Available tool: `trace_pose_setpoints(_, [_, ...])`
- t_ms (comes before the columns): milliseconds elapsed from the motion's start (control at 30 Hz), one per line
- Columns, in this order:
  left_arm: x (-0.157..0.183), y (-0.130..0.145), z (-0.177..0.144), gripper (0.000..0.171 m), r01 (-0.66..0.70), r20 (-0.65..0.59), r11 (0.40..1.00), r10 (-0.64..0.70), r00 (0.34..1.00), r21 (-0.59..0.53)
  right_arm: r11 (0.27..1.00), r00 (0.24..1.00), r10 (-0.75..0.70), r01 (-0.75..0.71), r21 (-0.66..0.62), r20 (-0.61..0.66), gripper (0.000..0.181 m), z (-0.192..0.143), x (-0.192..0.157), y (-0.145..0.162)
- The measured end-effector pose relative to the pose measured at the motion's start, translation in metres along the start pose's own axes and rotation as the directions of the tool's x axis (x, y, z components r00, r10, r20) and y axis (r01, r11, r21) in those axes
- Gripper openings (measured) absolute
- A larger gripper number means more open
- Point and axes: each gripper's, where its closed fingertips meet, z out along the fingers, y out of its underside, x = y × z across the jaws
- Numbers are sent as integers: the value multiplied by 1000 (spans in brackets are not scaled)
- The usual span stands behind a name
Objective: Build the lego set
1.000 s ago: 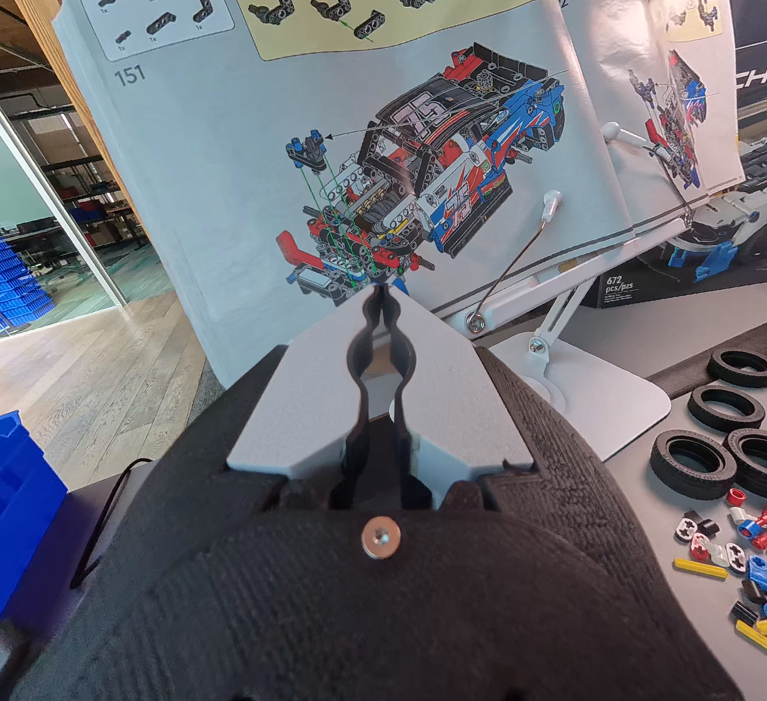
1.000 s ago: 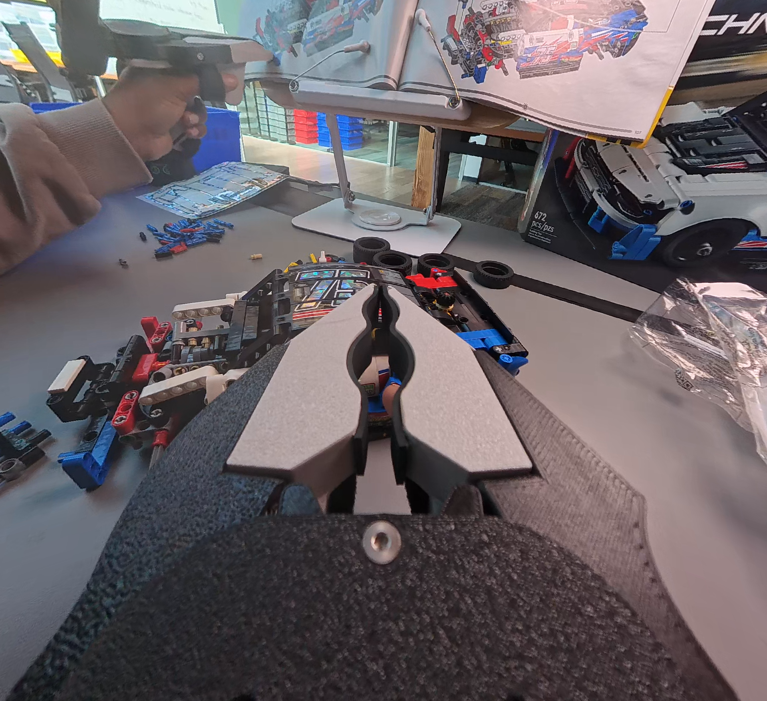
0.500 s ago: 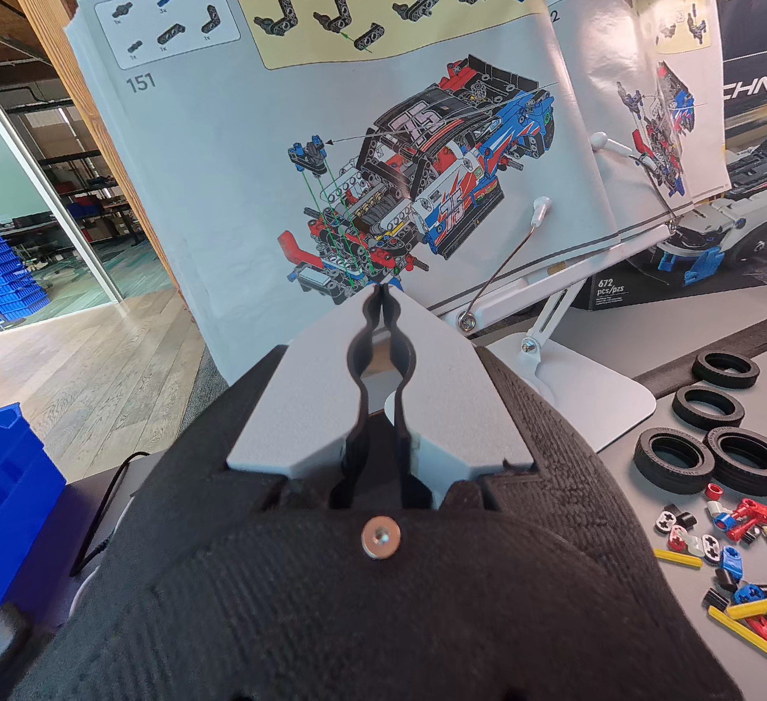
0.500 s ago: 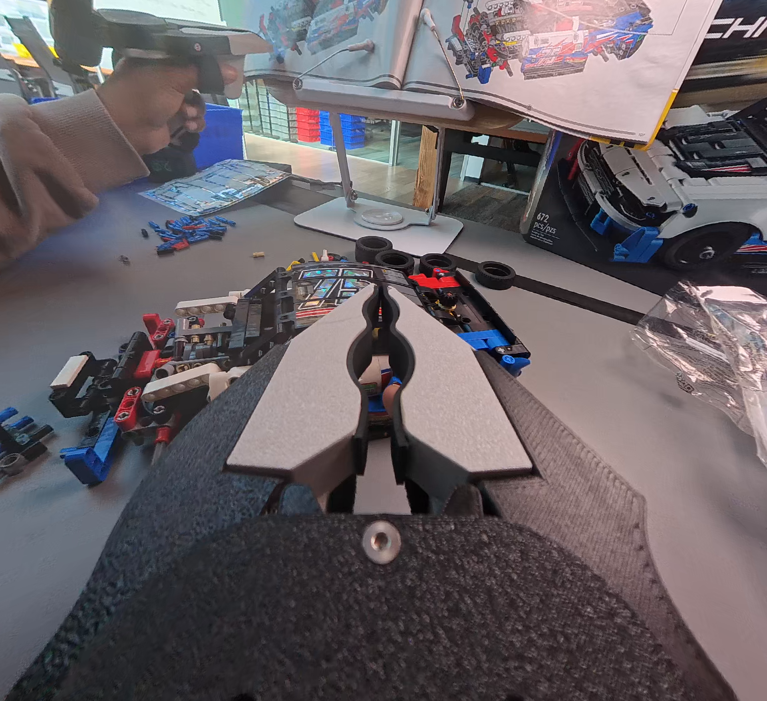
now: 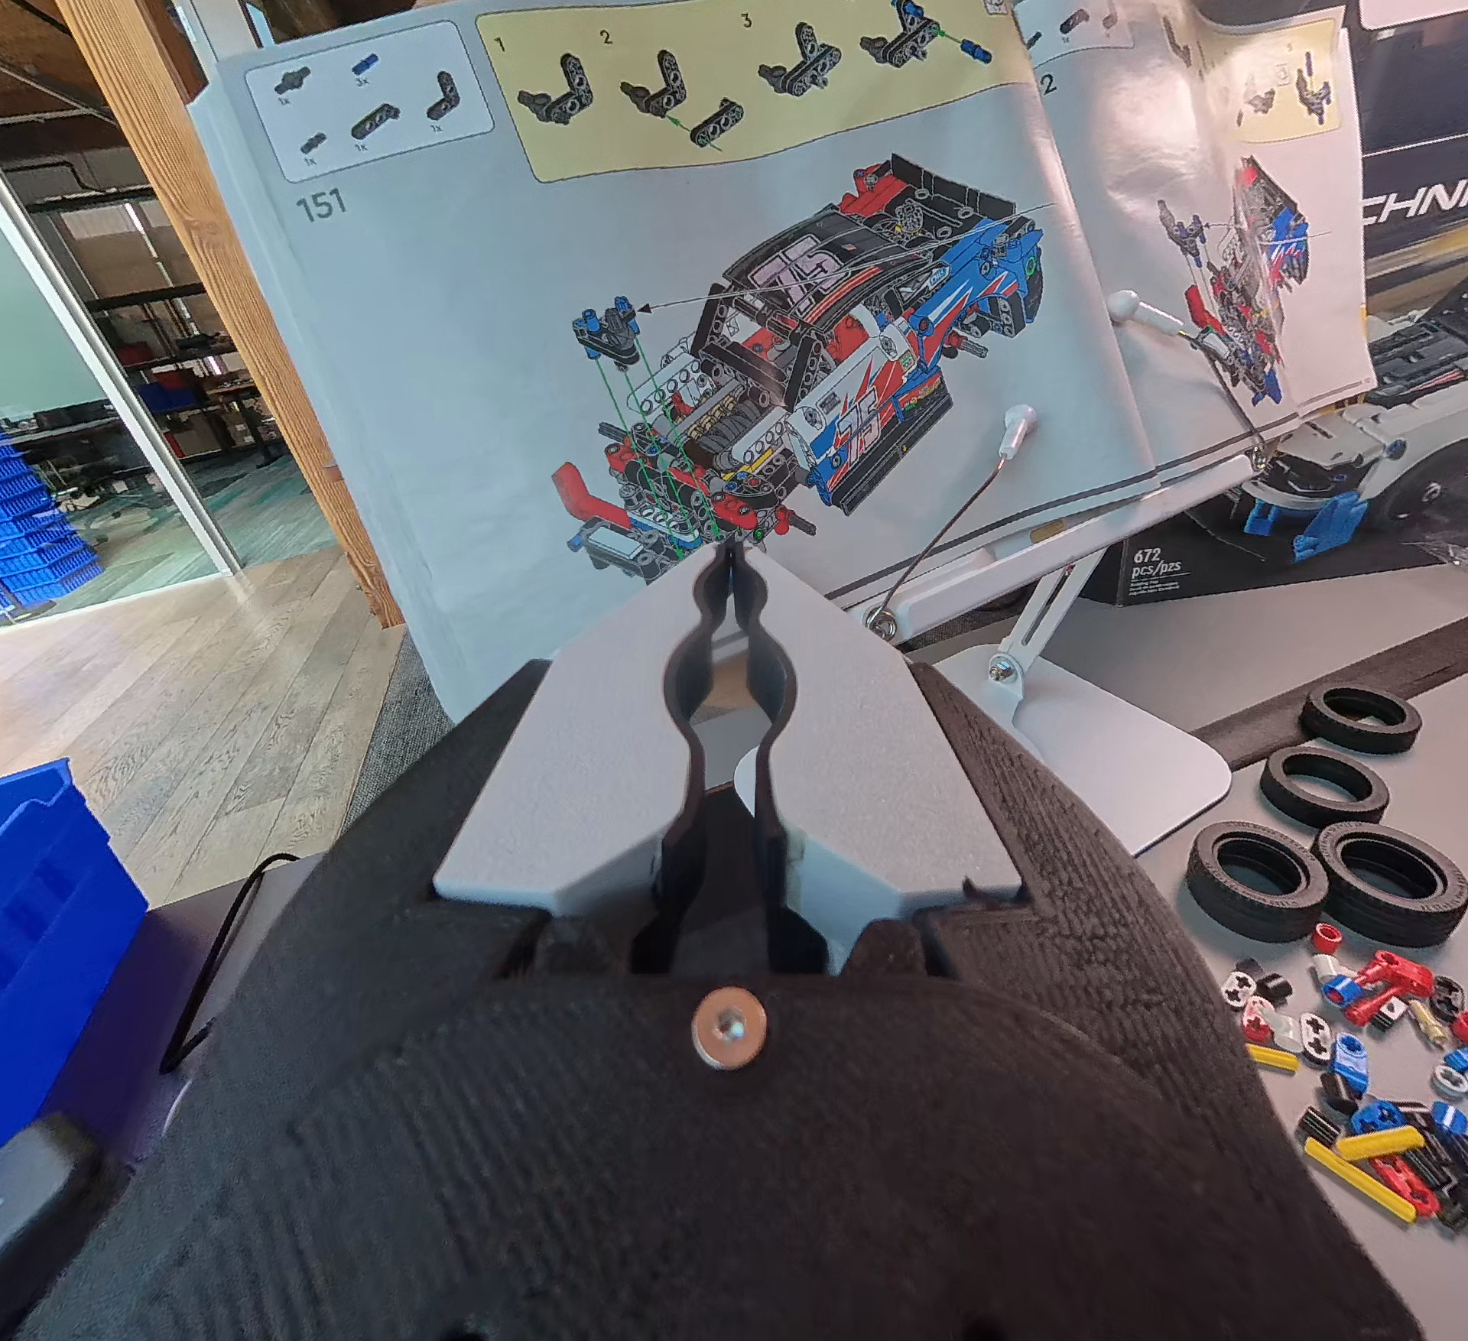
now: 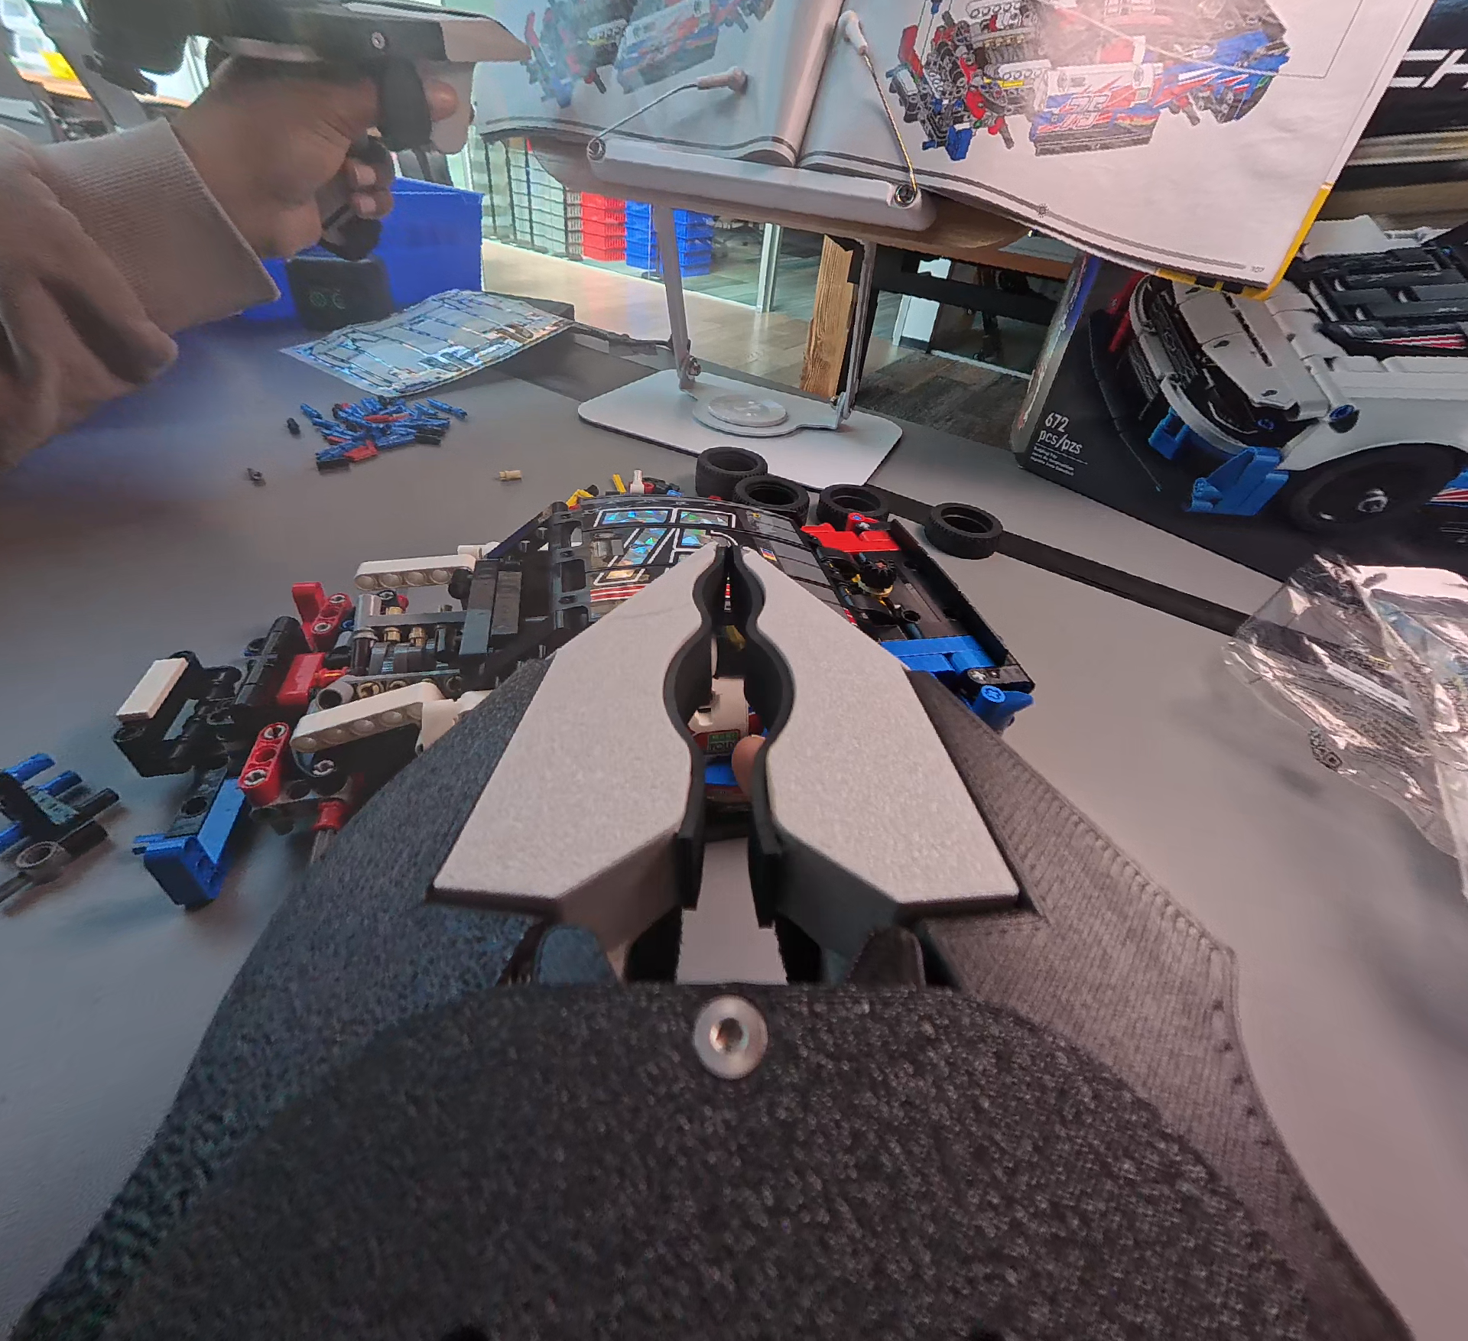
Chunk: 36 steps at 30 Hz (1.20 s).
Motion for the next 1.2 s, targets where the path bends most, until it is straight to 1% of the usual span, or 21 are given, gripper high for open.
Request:
trace_pose_setpoints(233, [1, -1, -2, 0, -8, 1, 1000, 8, 1000, -1, 1000, 1000, 9, -9, -2, -3, 0, 0, 1, 0])
trace_pose_setpoints(333, [6, -10, -8, 0, -9, -16, 1000, 9, 1000, 12, 1000, 1000, 5, -5, -2, 0, 0, 0, 0, 0])
trace_pose_setpoints(400, [16, -21, -17, 2, -10, -53, 1000, 11, 999, 29, 1000, 1000, 1, -1, -3, 4, 0, 0, -1, 0])
trace_pose_setpoints(500, [33, -37, -35, 4, -38, -99, 998, 43, 994, 53, 1000, 1000, -2, 2, 1, 17, 0, -1, -4, -1])
trace_pose_setpoints(600, [56, -47, -59, 6, -15, -161, 998, 25, 987, 61, 1000, 999, -16, 16, 12, 35, 0, -3, -10, -5])
trace_pose_setpoints(667, [77, -50, -79, 8, 9, -229, 999, 4, 973, 54, 999, 998, -33, 32, 21, 50, 0, -4, -15, -8])
trace_pose_setpoints(767, [109, -43, -110, 16, 0, -332, 1000, 6, 943, 18, 996, 994, -79, 77, 34, 73, 0, -9, -23, -12])
trace_pose_setpoints(800, [123, -36, -120, 17, -9, -383, 1000, 5, 924, -8, 995, 992, -97, 94, 41, 82, 0, -11, -26, -14])
trace_pose_setpoints(867, [158, -15, -144, 25, -40, -519, 994, -17, 855, -98, 989, 984, -136, 128, 76, 117, 0, -16, -34, -22])
trace_pose_setpoints(900, [175, -2, -158, 26, -56, -581, 988, -36, 813, -141, 985, 975, -158, 145, 92, 155, 0, -19, -42, -25])
trace_pose_setpoints(967, [209, 25, -188, 26, -105, -692, 974, -64, 719, -199, 982, 943, -191, 179, 68, 274, 0, -25, -62, -19])
trace_pose_setpoints(1067, [244, 69, -231, 27, -238, -800, 931, -85, 594, -276, 972, 889, -232, 231, 51, 394, 0, -34, -86, -12])
trace_pose_setpoints(1100, [254, 82, -246, 29, -280, -835, 909, -117, 537, -308, 970, 871, -233, 241, 38, 432, 0, -36, -93, -9])
trace_pose_setpoints(1133, [263, 94, -263, 35, -322, -863, 882, -161, 478, -343, 967, 853, -240, 254, 32, 463, 1, -38, -101, -6])
trace_pose_setpoints(1200, [275, 111, -287, 39, -391, -895, 846, -197, 401, -362, 959, 834, -262, 283, 32, 487, 2, -40, -110, -3])
